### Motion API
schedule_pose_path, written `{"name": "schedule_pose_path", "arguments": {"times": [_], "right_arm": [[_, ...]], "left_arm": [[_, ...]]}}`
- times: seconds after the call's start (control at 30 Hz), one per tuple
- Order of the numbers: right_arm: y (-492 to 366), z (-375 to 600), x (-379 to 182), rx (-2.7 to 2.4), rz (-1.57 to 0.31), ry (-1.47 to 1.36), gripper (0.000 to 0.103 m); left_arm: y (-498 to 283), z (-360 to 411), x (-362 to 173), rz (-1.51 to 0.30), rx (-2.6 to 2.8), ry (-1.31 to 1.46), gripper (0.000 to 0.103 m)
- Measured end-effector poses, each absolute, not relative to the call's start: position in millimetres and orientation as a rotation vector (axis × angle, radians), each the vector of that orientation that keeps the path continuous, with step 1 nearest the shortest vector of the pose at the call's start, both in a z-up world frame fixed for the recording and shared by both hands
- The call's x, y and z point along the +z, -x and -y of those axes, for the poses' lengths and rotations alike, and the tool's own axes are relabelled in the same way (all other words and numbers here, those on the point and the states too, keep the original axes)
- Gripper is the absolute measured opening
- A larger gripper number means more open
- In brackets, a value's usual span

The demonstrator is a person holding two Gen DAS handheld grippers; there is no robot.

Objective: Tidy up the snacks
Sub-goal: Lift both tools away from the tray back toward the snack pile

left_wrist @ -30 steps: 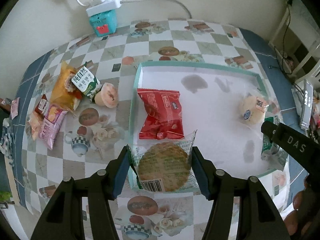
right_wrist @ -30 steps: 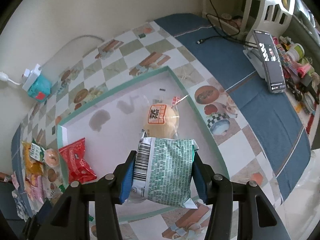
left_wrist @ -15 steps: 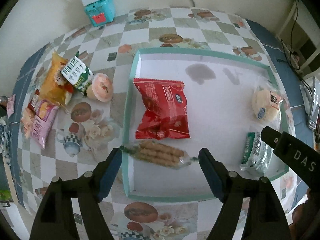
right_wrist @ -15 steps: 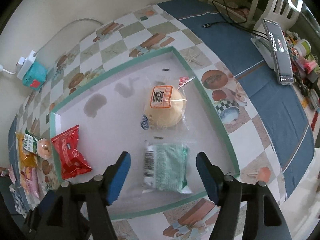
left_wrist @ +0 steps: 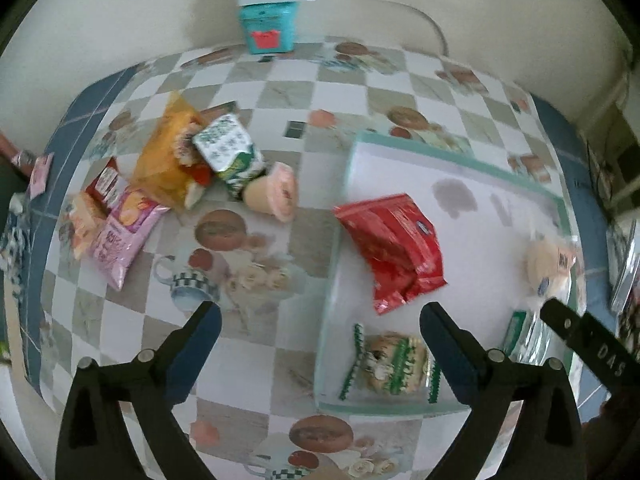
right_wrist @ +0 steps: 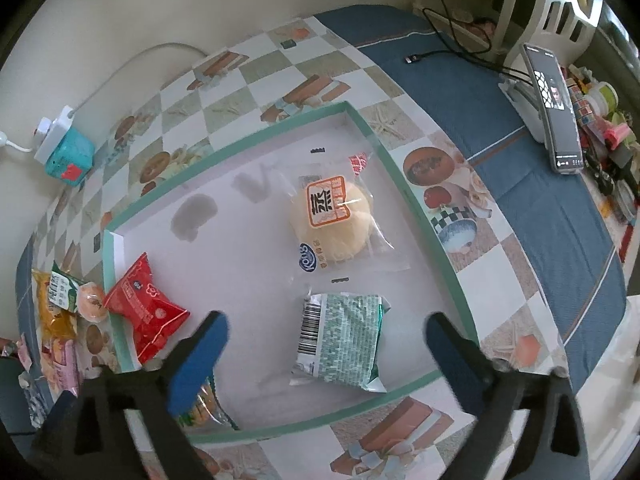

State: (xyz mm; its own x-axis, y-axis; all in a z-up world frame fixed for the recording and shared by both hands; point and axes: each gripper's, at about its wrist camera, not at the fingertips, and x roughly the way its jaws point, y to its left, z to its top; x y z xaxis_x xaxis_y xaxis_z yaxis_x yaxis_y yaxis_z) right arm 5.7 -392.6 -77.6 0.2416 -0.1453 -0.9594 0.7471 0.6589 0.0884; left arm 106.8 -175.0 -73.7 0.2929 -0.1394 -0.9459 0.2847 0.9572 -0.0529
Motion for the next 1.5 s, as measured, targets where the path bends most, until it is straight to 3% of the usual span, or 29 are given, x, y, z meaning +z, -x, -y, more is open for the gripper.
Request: {"name": "schedule_pose_path", "arguments": {"times": [0.7, 1.5], "right_arm": [[-34, 351, -74, -0.629, -1.209, -0.513, 0.103], [-110, 196, -78, -0.359, -1.175, -0.385, 0.103]], "left_arm": [[-165, -8, -92, -1.295, 0.155, 0.222, 0.1], [-176, -99, -104, -1.297, 0.274, 0.363, 0.1]]}}
